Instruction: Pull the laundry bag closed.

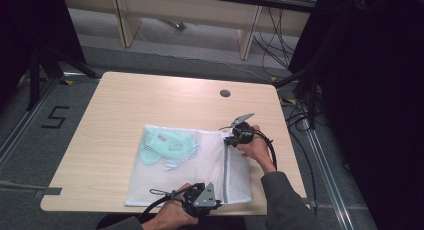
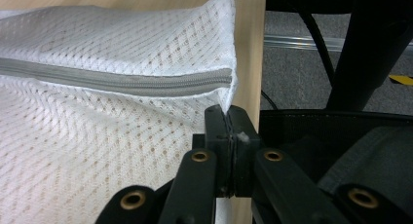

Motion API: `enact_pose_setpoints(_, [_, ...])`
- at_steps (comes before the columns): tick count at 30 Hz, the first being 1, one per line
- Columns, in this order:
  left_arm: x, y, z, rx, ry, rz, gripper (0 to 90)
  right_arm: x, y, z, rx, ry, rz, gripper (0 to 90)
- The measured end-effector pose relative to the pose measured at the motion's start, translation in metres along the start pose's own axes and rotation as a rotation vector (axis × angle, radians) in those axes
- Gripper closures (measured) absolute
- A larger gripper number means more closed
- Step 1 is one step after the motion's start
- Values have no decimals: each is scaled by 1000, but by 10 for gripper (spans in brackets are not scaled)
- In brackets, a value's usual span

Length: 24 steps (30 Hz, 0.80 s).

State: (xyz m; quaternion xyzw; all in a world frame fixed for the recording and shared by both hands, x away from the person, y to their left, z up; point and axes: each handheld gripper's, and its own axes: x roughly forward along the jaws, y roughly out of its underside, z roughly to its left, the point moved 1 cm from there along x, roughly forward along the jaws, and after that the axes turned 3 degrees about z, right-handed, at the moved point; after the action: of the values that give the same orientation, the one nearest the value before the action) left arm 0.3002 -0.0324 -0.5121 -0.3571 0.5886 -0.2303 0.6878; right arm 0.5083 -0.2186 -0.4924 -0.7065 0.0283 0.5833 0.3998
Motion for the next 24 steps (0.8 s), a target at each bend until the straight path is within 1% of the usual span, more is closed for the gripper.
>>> enact_pose_setpoints(1, [0,0,0,1,-2,-1,889,0,0,0,1,1,-1,863])
enact_pose_setpoints(2, [0,0,0,-11,0,-8,889,0,0,-1,3,1,-1,863])
enact_pose_setpoints(3, [-1,0,0,-11,5,-7,889,0,0,-1,6,-3,-2,863])
enact_pose_setpoints(6, [-1,-1,0,-14,1,-12,889,1,-1,-2,-8,0,-9,862])
enact_pose_setpoints(7, [0,-1,0,-19,4,-16,889,1,-1,-2,4,4,-4,862])
enact_pose_setpoints(8, [-1,-1,0,-12,4,-10,889,0,-1,-2,0,2,-7,863])
enact_pose_setpoints(9, [-1,-1,0,-9,6,-7,889,0,-1,-3,7,11,-10,862])
enact_pose_setpoints(10, [-1,-1,0,-10,7,-6,889,1,0,-3,30,22,0,863])
enact_pose_setpoints(11, [-1,0,0,-12,4,-11,889,1,0,-4,10,6,-14,863])
enact_pose_setpoints(12, [-1,-1,0,-11,2,-10,889,1,-1,-5,8,7,-16,862])
enact_pose_setpoints(14, [-1,-1,0,-13,4,-10,889,-1,-2,-6,-1,12,-1,863])
enact_pose_setpoints(15, [-1,-1,0,-13,3,-10,889,-2,-3,-5,24,18,10,862])
enact_pose_setpoints(16, [-1,-1,0,-11,4,-9,889,1,-3,-6,6,12,-15,863])
enact_pose_setpoints(18, [-1,-1,0,-11,4,-9,890,1,-4,-6,5,8,-6,862])
enact_pose_setpoints(19, [-1,-1,0,-10,4,-8,890,0,-4,-6,19,22,16,863])
enact_pose_setpoints(20, [-1,-1,0,-9,7,-5,890,4,-4,-6,15,40,-2,863])
enact_pose_setpoints(21, [-1,0,0,-9,6,-6,890,5,-5,-9,-27,32,-17,863])
enact_pose_setpoints(23, [-1,-1,0,-13,6,-9,890,3,-6,-8,1,27,-9,862])
enact_pose_setpoints(24, [-1,-1,0,-12,4,-8,890,3,-6,-7,-1,27,-12,863])
